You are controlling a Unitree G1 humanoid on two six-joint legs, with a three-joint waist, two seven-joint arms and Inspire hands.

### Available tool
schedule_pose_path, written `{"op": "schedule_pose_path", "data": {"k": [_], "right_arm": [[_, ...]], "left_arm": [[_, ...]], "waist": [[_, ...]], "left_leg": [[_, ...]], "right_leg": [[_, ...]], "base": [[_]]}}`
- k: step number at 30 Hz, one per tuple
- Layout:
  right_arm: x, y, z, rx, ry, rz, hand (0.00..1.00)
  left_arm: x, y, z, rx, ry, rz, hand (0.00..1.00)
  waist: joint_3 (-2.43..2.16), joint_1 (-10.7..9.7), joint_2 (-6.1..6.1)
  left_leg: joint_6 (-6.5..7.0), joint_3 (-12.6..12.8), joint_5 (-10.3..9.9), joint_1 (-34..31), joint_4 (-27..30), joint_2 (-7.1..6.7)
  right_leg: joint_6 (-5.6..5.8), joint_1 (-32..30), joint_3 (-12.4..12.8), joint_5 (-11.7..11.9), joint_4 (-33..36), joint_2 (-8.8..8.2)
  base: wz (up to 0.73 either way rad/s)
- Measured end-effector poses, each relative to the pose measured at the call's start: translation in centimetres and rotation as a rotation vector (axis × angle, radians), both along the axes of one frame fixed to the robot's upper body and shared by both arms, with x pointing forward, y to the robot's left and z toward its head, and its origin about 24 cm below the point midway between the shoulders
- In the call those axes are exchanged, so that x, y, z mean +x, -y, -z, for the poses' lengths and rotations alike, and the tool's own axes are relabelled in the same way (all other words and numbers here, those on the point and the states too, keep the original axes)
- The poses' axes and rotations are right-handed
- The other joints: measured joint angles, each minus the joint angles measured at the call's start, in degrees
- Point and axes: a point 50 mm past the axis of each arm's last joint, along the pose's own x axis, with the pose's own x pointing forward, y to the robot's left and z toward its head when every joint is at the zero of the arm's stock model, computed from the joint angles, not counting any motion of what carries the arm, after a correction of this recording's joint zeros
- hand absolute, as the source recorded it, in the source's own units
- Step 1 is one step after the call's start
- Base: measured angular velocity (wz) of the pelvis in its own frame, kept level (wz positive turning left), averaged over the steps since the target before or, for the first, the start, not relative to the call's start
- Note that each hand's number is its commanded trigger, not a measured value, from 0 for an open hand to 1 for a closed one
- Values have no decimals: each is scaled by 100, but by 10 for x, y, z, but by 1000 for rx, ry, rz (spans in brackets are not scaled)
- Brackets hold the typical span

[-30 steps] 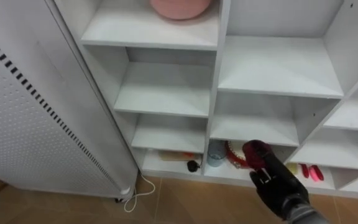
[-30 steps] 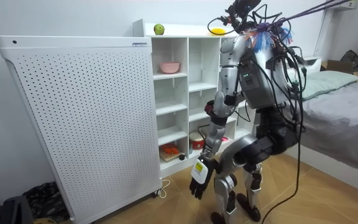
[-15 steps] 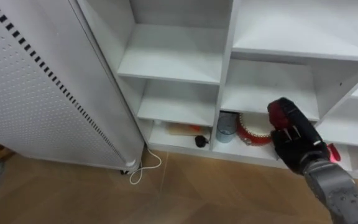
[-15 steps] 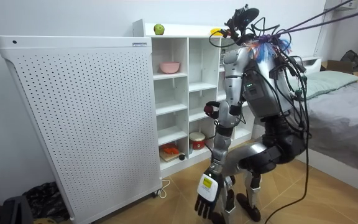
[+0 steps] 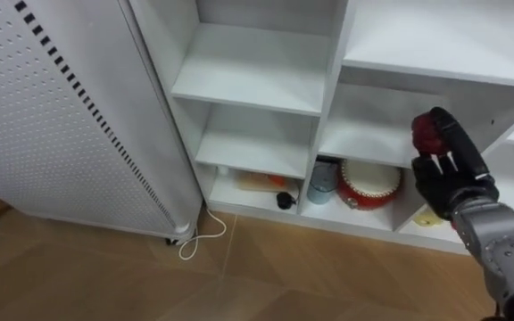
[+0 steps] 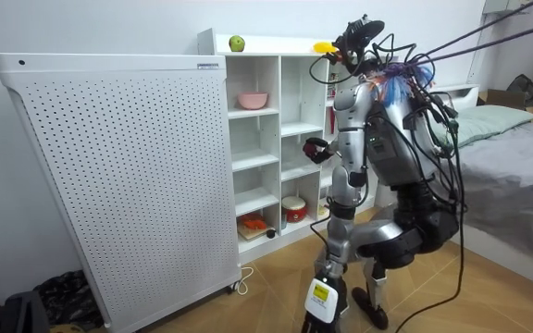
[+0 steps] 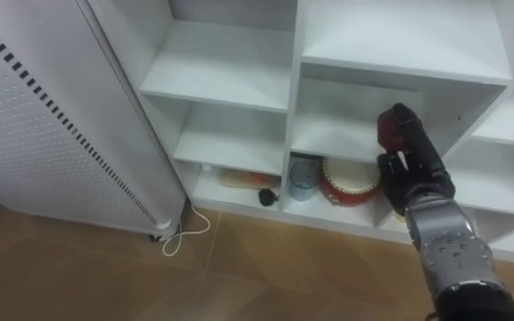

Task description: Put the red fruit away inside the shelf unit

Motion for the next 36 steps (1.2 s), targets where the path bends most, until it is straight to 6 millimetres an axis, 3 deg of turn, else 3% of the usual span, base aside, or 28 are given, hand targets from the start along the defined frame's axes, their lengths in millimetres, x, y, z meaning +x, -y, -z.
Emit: {"op": "schedule_pose_path", "data": {"k": [11, 16, 36], "right_arm": [[-2, 5, -9, 0, -11, 39, 0], [-3, 5, -19, 1, 14, 60, 0], [-5, 12, -26, -10, 35, 87, 0]], "left_arm": [[-20, -8, 4, 50, -47, 12, 0], [-33, -9, 8, 56, -71, 5, 0], [-32, -8, 8, 67, -74, 34, 0]], "waist": [[-18, 79, -10], [-49, 87, 17], [-64, 147, 36]], "left_leg": [[4, -17, -83, 23, 214, 0], [24, -22, -71, 24, 210, 2], [31, 1, -65, 192, 156, -10]], "right_leg": [[50, 33, 43, -22, 164, -12], [45, 34, 41, -19, 163, -4], [32, 192, 37, -43, 141, -19]], "base": [[-2], [0], [0]]}}
